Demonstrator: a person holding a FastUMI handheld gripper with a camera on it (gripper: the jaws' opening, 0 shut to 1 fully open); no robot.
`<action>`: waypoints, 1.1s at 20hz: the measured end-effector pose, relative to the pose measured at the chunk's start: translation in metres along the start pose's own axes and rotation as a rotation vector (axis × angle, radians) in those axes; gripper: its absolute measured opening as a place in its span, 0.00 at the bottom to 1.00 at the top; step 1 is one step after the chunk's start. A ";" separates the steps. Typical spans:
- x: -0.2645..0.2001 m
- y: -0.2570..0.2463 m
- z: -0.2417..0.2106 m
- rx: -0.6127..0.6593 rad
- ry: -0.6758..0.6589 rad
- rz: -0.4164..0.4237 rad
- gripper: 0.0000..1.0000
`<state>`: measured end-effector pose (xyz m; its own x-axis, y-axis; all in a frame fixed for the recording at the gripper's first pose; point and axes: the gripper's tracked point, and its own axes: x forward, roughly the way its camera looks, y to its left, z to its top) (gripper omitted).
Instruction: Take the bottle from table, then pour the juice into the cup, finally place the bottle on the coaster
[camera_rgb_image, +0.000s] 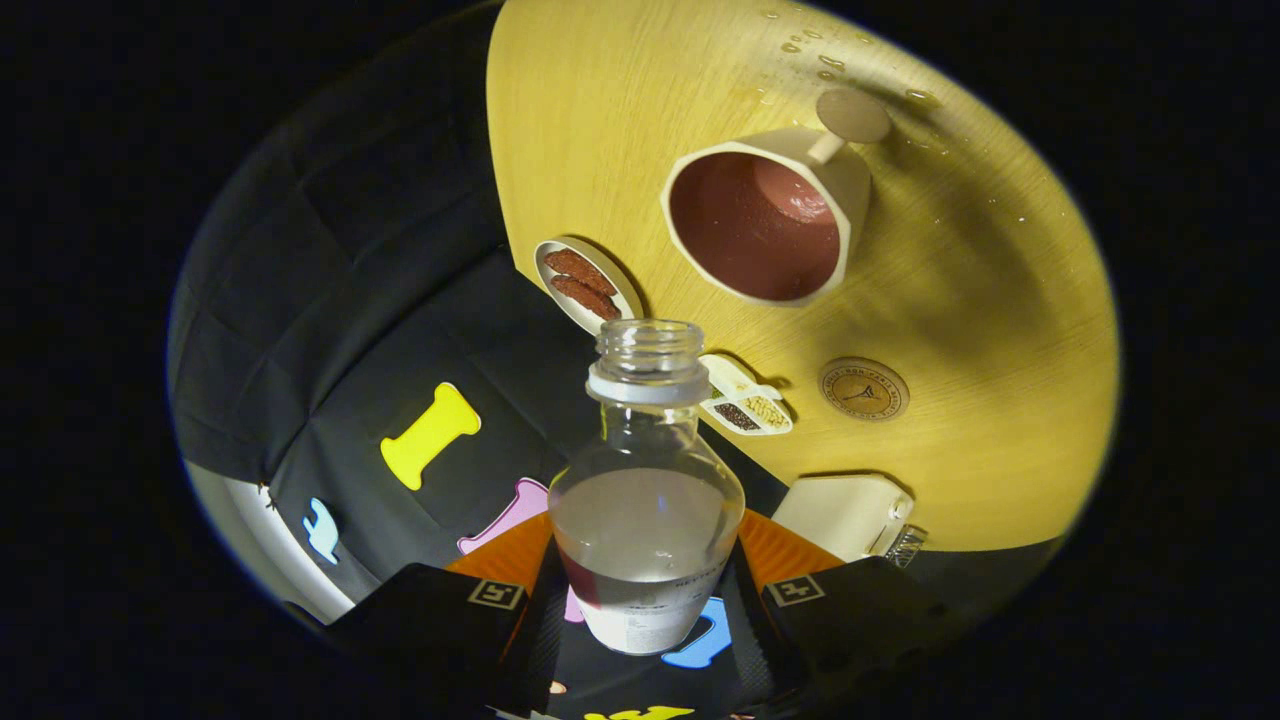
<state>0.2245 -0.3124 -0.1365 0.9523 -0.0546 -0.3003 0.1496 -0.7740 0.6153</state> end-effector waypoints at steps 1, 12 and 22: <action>-0.001 -0.002 -0.001 -0.053 -0.002 0.008 0.73; -0.032 -0.061 -0.053 -0.849 0.106 0.101 0.72; -0.070 -0.104 -0.070 -1.591 0.183 0.210 0.73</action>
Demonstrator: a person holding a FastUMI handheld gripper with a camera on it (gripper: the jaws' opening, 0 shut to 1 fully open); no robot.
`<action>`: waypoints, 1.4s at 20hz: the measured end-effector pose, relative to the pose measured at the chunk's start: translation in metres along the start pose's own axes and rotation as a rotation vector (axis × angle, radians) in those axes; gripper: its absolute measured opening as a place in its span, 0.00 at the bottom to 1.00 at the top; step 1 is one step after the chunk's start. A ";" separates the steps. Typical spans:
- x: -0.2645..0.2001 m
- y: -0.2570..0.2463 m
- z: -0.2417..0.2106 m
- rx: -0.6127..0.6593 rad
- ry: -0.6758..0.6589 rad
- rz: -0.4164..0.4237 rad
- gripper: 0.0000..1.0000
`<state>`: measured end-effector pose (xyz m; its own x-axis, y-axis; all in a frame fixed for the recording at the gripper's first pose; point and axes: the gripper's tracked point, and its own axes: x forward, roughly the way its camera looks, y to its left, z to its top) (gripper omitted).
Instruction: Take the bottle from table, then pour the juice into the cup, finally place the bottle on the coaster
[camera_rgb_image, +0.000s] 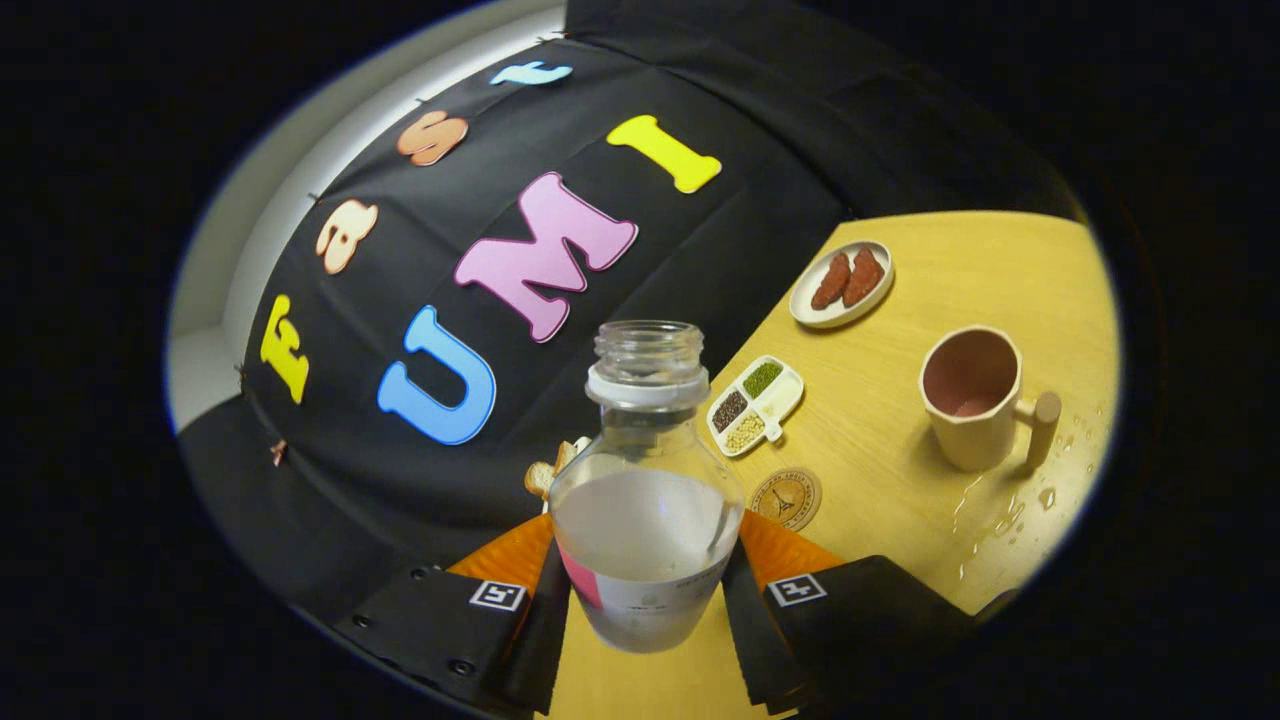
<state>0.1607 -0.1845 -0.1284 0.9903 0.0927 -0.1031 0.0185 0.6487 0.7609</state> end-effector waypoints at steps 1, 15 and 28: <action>-0.004 -0.002 -0.005 -0.070 -0.011 -0.001 0.72; 0.037 -0.013 -0.038 -0.784 -0.014 -0.127 0.72; 0.130 -0.036 -0.022 -0.851 -0.045 -0.247 0.73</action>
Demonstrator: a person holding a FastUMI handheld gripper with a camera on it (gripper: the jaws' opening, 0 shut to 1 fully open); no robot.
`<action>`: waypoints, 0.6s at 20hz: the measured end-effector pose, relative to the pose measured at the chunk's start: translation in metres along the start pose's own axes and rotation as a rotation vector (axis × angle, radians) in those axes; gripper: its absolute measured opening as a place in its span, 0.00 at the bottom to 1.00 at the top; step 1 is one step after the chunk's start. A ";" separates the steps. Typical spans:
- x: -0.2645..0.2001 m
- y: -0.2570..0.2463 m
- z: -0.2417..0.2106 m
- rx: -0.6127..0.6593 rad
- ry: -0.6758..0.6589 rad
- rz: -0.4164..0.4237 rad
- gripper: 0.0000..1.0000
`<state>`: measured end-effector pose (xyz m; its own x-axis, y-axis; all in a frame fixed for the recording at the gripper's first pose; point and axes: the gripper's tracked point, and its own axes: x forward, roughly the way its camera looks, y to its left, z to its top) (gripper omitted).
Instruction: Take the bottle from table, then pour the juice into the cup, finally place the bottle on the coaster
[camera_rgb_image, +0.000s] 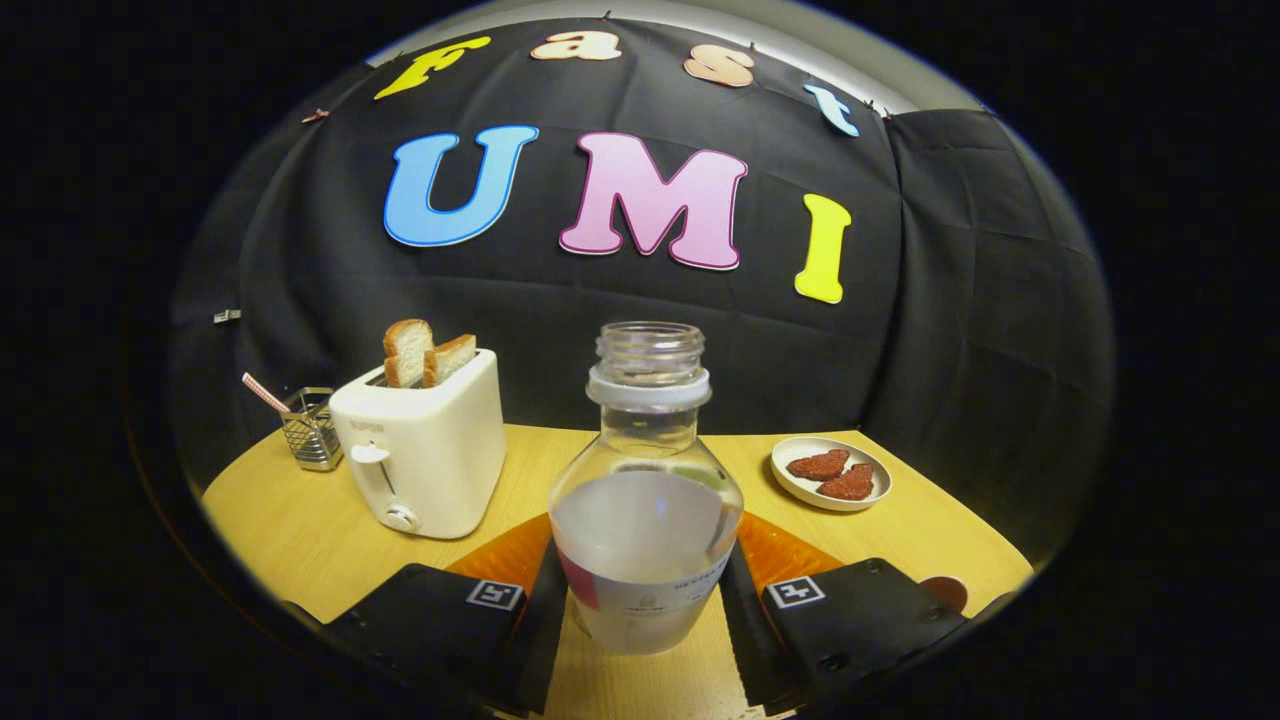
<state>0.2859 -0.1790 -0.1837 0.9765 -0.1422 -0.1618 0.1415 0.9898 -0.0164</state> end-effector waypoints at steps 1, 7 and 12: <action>0.007 0.001 -0.004 -0.003 0.002 -0.006 0.73; 0.034 0.006 -0.018 0.060 0.024 -0.039 0.73; 0.041 0.003 -0.025 0.049 0.031 -0.055 0.74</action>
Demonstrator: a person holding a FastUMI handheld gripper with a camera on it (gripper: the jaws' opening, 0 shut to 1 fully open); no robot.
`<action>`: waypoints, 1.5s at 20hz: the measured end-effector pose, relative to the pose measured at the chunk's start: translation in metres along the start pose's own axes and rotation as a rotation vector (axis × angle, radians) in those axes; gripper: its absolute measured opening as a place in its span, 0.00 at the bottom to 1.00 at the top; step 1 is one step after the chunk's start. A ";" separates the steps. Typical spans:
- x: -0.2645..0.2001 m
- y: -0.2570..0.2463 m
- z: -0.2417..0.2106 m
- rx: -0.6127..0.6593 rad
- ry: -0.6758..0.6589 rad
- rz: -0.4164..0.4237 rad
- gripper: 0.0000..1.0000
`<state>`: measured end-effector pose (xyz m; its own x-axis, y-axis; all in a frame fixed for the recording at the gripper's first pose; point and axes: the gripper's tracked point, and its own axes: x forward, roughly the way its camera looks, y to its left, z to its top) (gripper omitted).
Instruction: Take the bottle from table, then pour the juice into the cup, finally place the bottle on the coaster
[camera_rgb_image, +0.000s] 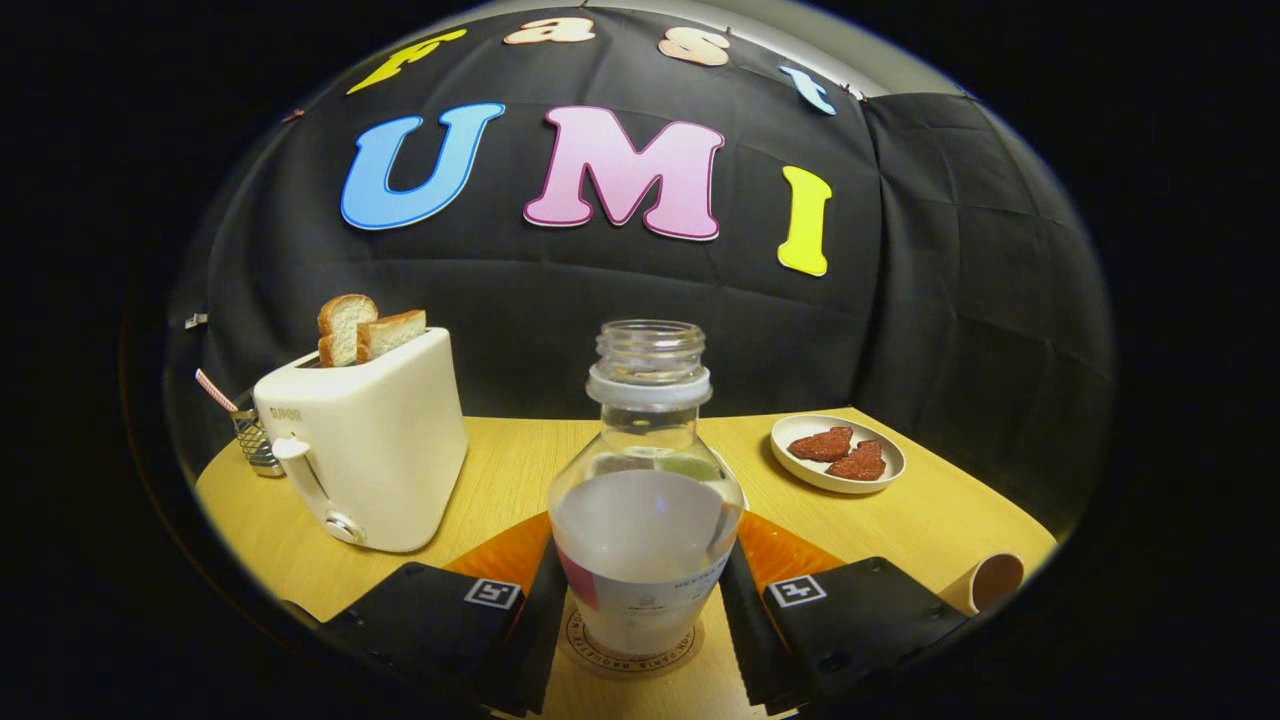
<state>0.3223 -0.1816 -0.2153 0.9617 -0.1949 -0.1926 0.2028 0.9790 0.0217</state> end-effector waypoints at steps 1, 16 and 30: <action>0.001 0.001 -0.002 -0.003 0.004 0.005 0.74; -0.014 -0.010 -0.018 0.028 0.061 -0.011 0.97; -0.132 0.000 0.025 0.012 0.008 0.086 0.97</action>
<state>0.1999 -0.1569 -0.1652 0.9742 -0.1099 -0.1973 0.1220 0.9912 0.0504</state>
